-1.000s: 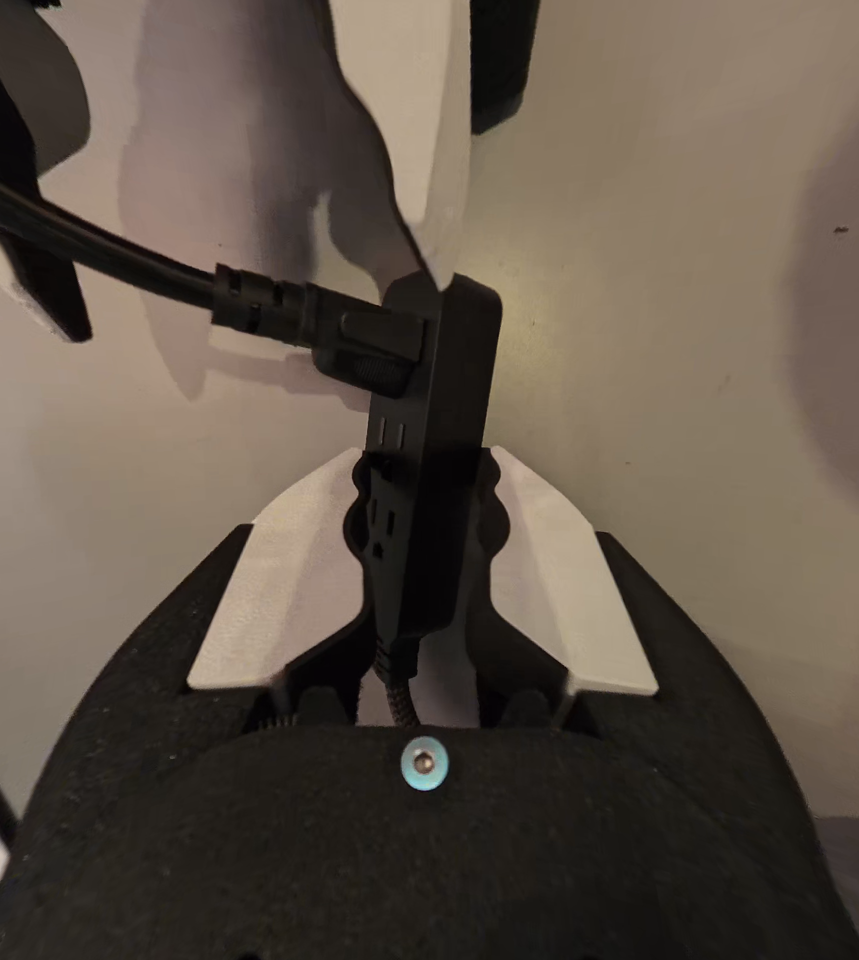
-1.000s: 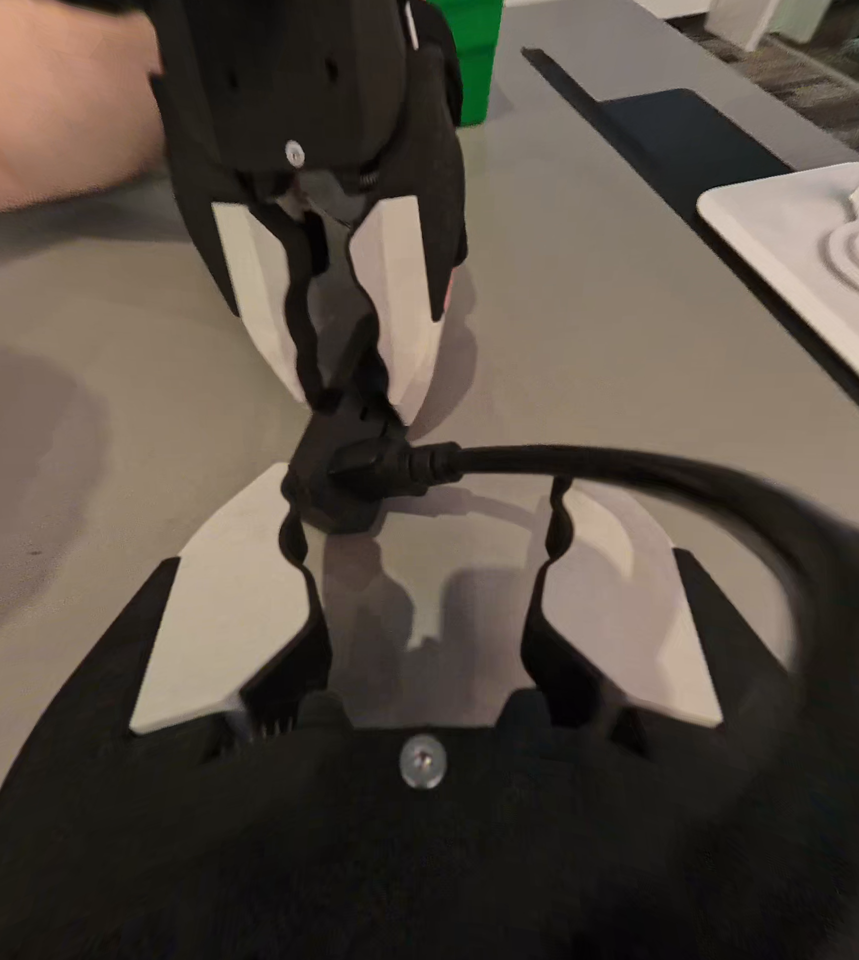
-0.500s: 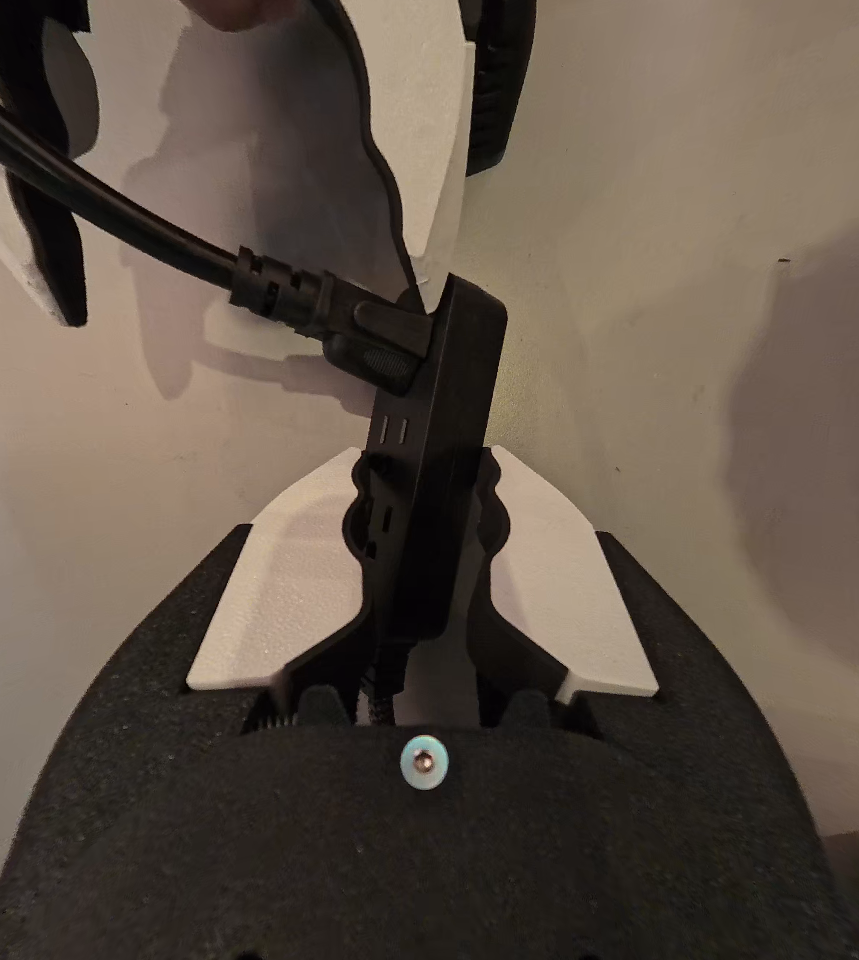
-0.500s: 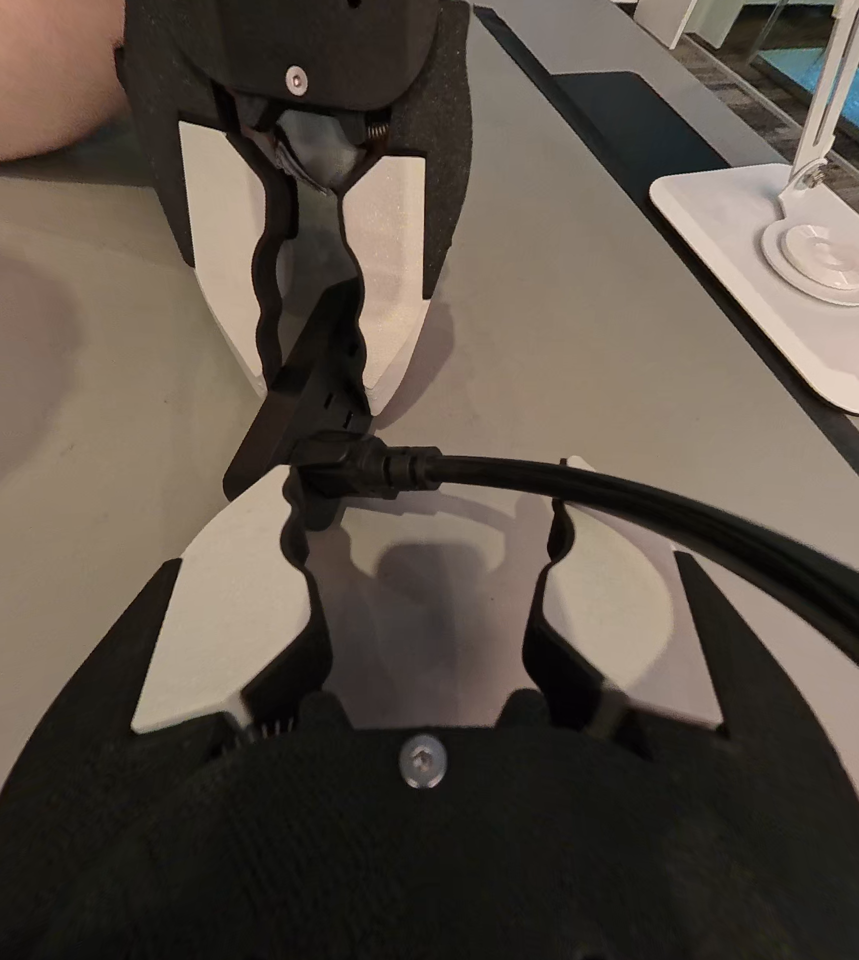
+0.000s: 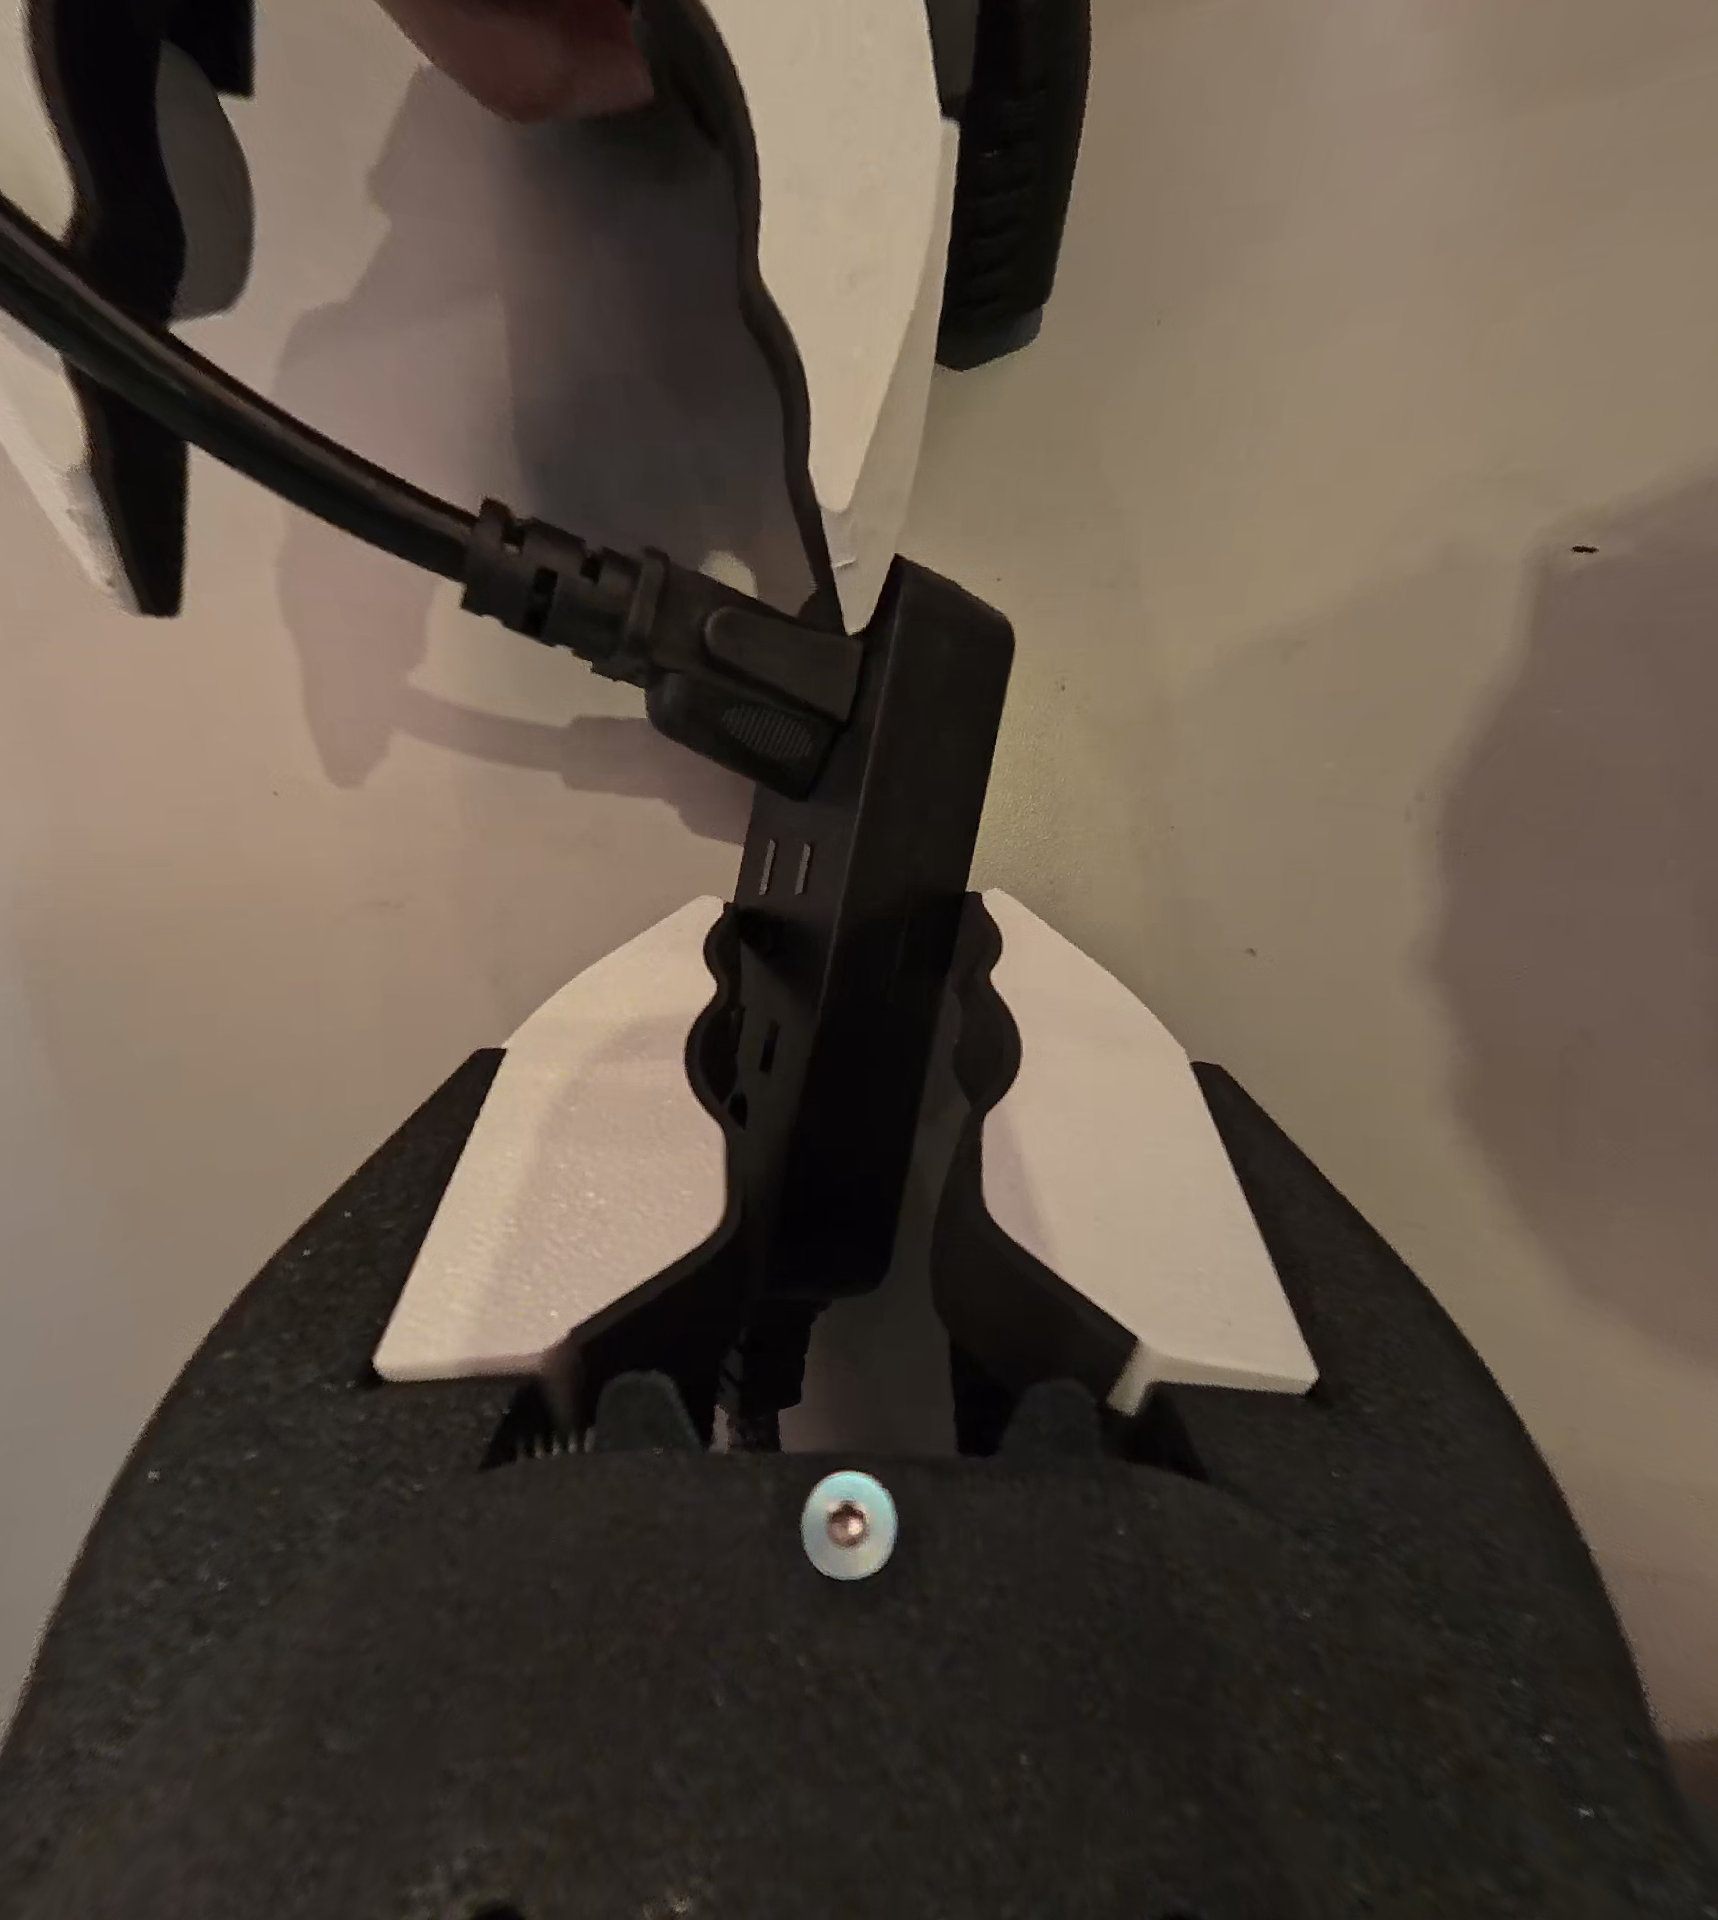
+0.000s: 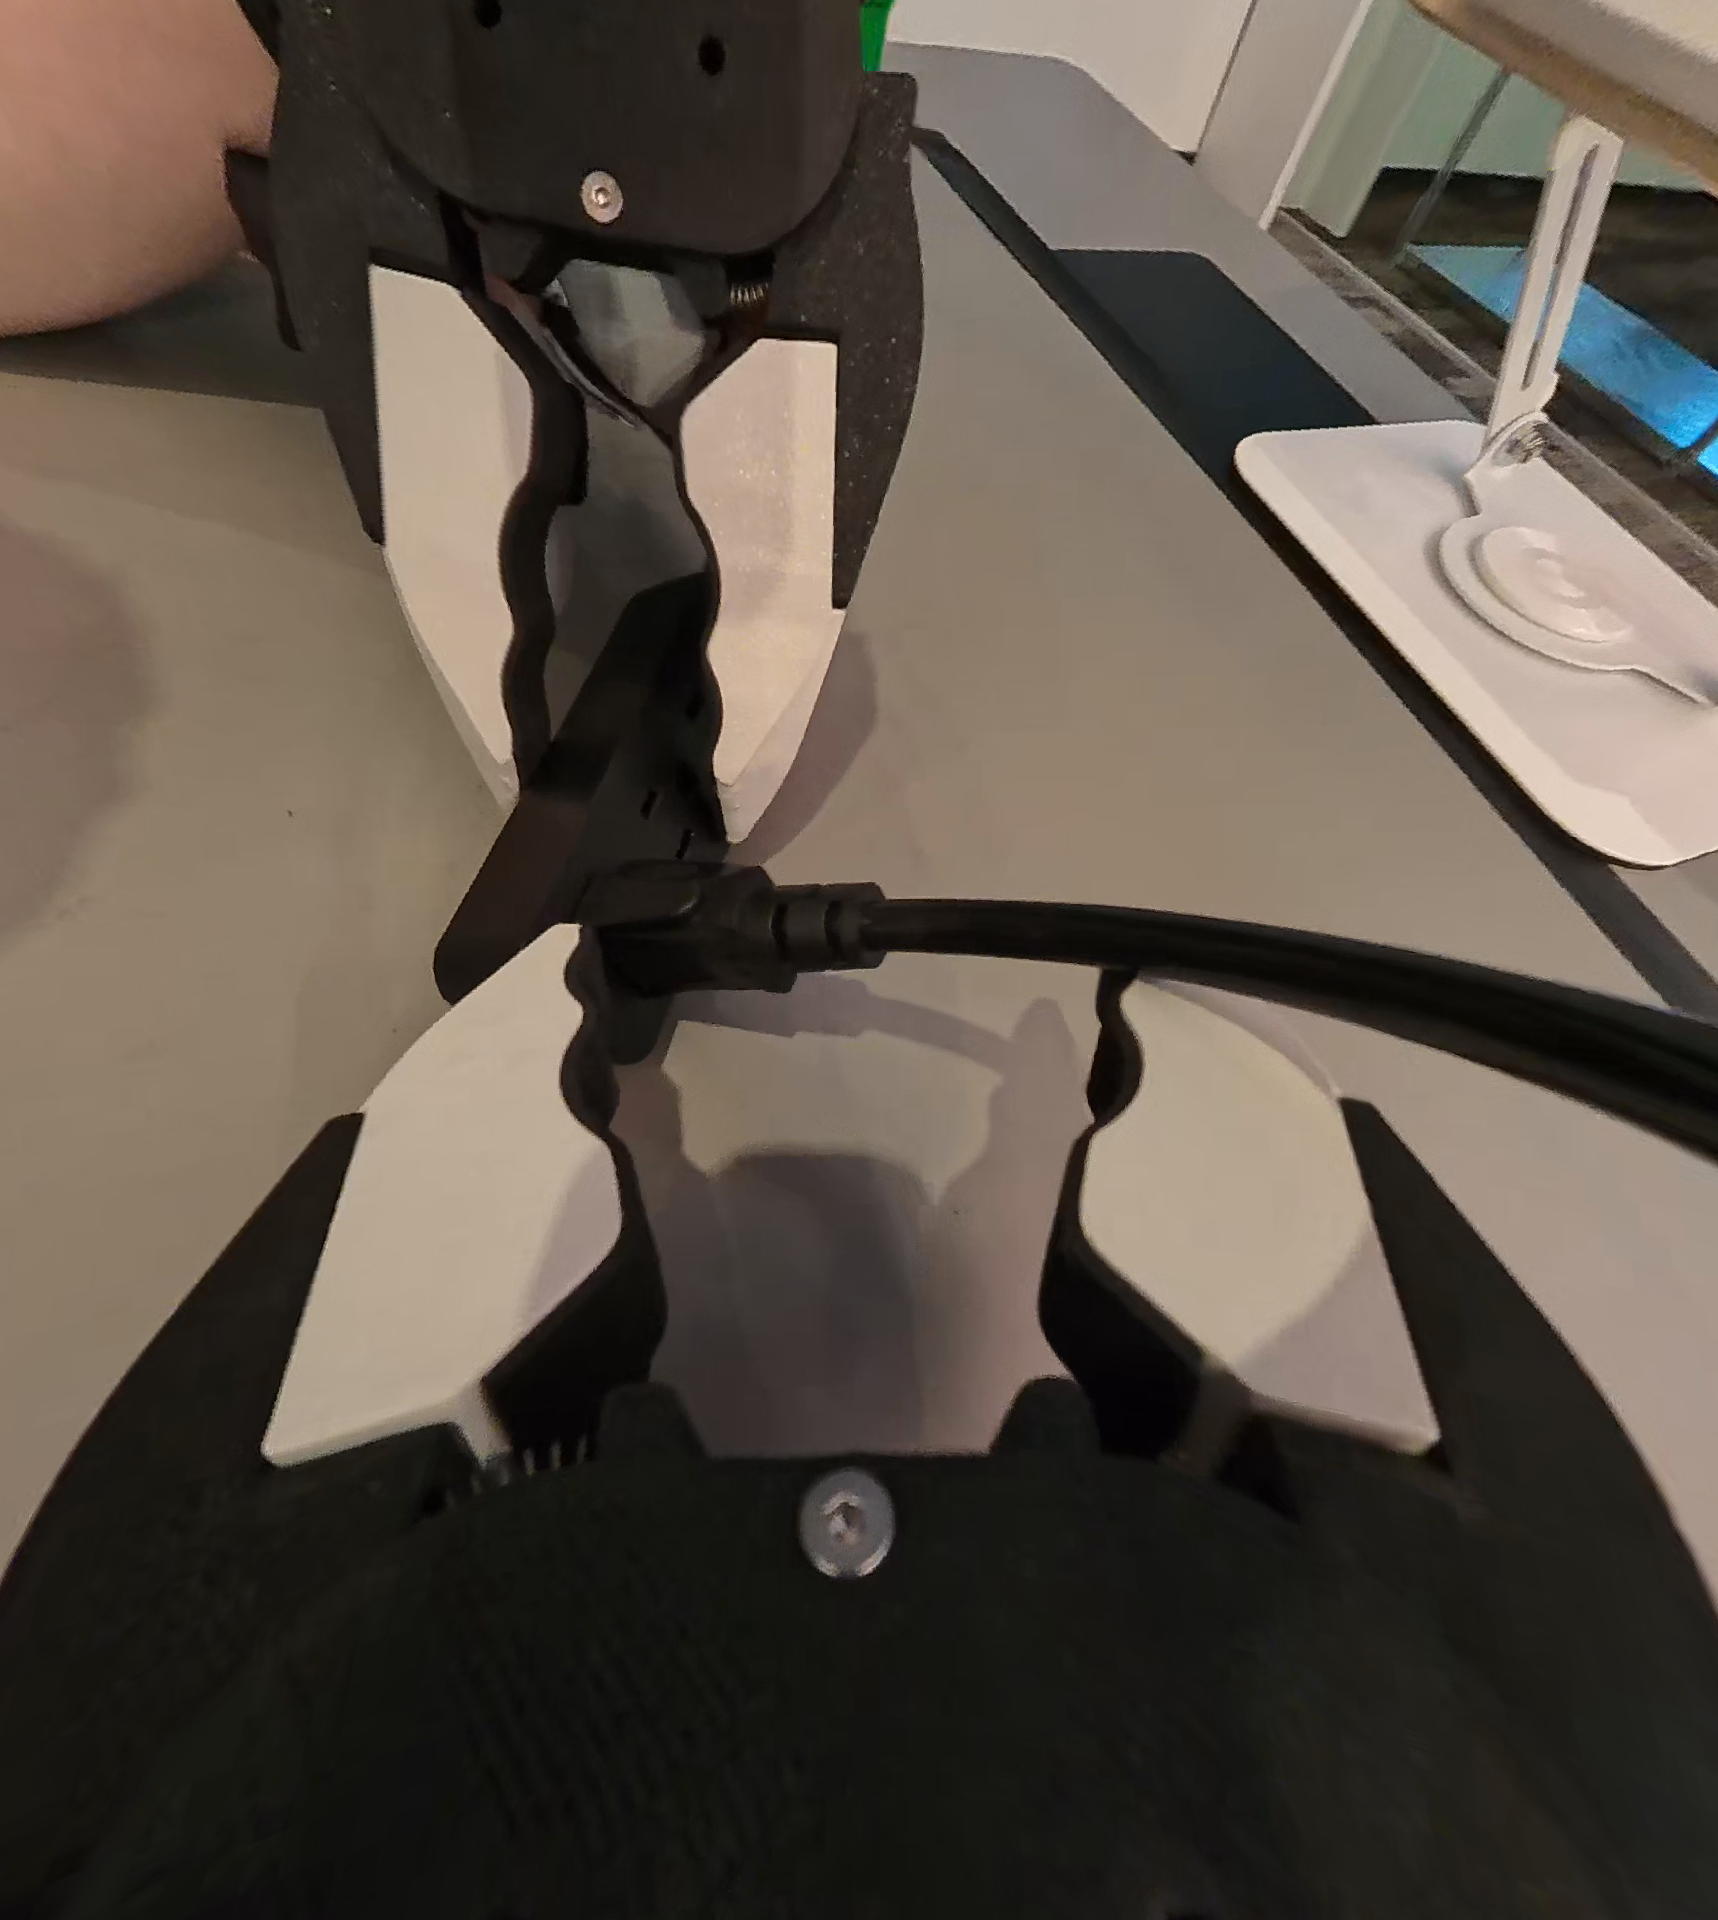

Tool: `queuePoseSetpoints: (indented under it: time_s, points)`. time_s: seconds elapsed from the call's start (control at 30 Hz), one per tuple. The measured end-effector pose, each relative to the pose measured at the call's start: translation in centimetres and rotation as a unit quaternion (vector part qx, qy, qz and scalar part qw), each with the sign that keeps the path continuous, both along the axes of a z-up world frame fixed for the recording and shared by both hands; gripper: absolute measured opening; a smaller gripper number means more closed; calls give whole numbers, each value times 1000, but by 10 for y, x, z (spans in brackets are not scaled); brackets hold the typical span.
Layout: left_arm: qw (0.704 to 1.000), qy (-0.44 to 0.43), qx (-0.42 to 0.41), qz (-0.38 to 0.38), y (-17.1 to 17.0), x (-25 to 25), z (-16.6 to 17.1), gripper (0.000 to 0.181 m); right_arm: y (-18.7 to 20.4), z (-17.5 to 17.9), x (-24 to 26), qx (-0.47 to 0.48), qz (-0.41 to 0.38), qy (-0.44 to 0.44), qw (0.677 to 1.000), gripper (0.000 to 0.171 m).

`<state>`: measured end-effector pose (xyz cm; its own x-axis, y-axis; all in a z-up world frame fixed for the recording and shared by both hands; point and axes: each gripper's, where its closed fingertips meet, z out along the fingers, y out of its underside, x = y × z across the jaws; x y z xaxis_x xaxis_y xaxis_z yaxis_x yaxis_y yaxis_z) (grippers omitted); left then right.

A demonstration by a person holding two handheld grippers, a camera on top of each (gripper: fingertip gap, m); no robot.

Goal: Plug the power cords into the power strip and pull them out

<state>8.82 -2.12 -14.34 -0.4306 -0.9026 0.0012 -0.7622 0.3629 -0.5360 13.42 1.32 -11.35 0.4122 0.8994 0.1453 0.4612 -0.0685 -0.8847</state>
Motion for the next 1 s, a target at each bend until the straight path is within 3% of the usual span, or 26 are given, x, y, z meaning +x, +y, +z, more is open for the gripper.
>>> queuePoseSetpoints:
  time_s: [0.17, 0.33, 0.4, 0.5, 0.57, 0.67, 0.73, 0.8, 0.9, 1.0]
  points:
    - [1000, -8, -18, 4, -1, 2, 0, 40, 9, 12, 21, 9, -25, 3, 1000, 82]
    - [1000, 7, -3, 0, -3, -1, 0, 40, 44, 60, 71, 35, -192, 39, 980, 68]
    - [1000, 12, 8, -3, -3, -2, 0, 40, 46, 75, 81, 38, -230, 23, 972, 74]
    - [1000, 15, 10, -11, -7, -2, -1, 40, 36, 85, 80, 78, -222, -103, 966, 84]
    - [1000, 20, 9, -5, -7, -2, -1, 40, 18, 76, 87, 47, -194, -223, 954, 68]
    - [1000, 25, 8, 1, -7, -2, -1, 40, 2, 74, 147, 13, -272, -385, 882, 66]
    - [1000, 24, 9, 0, -7, -2, -1, 40, -4, 84, 171, 4, -319, -398, 860, 66]
    - [1000, 25, 13, 0, -7, -2, -1, 40, -3, 105, 160, 35, -330, -331, 884, 61]
    - [999, 27, 18, 2, -6, -1, -1, 40, -13, 128, 86, 117, -198, -207, 951, 51]
    - [999, 26, 21, 12, -7, 0, -2, 40, -19, 105, 50, 138, -128, -253, 949, 50]
